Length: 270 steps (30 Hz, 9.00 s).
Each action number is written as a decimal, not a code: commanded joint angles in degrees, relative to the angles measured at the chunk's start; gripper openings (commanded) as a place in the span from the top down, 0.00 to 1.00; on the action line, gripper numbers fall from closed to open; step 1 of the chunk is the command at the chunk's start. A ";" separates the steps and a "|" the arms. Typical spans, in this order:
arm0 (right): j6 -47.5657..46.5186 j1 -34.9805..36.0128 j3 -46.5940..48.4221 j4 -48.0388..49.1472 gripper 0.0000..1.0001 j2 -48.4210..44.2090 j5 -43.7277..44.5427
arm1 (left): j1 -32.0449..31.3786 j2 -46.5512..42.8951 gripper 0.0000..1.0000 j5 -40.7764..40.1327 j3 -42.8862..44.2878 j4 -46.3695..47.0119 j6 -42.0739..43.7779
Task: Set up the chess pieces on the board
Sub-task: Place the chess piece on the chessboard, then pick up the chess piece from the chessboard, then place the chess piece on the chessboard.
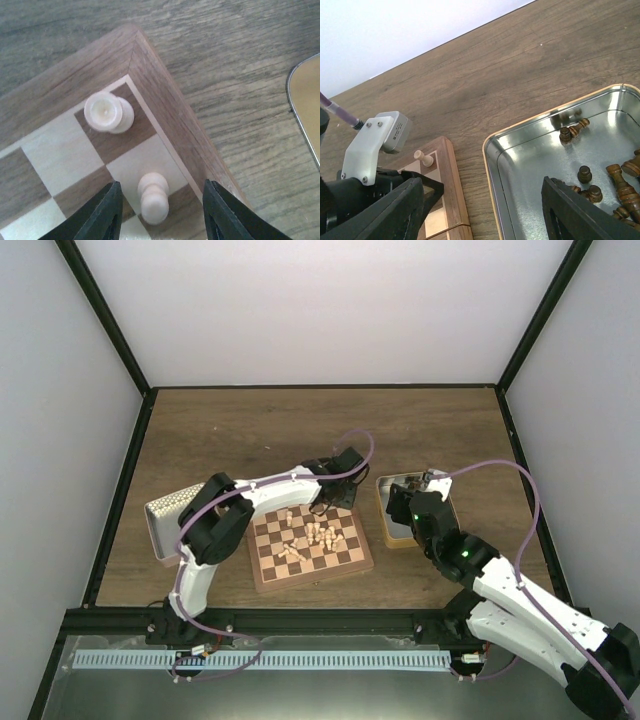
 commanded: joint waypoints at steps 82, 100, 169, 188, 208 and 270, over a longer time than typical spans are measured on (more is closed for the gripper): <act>6.43 1.13 8.52 24.46 0.57 22.11 -59.85 | 4.87 -56.15 0.94 35.69 -42.31 19.51 13.20; 27.35 1.30 4.83 42.19 0.85 16.80 -57.84 | 4.87 -63.88 0.42 36.05 -46.21 32.52 3.10; 64.24 1.86 7.37 62.39 0.87 23.58 -47.55 | 2.94 -60.79 0.73 24.73 -51.22 68.32 0.78; 63.24 2.77 4.89 62.58 0.89 23.26 -47.91 | 3.04 -59.06 0.96 23.27 -51.02 69.65 2.84; 17.33 1.21 -0.44 20.93 0.28 3.39 -19.68 | 3.22 -48.28 0.96 5.74 -29.67 6.17 8.85; 3.81 0.96 2.26 5.00 0.26 -2.23 -10.68 | 10.16 -17.80 0.49 11.30 -6.55 -1.63 10.54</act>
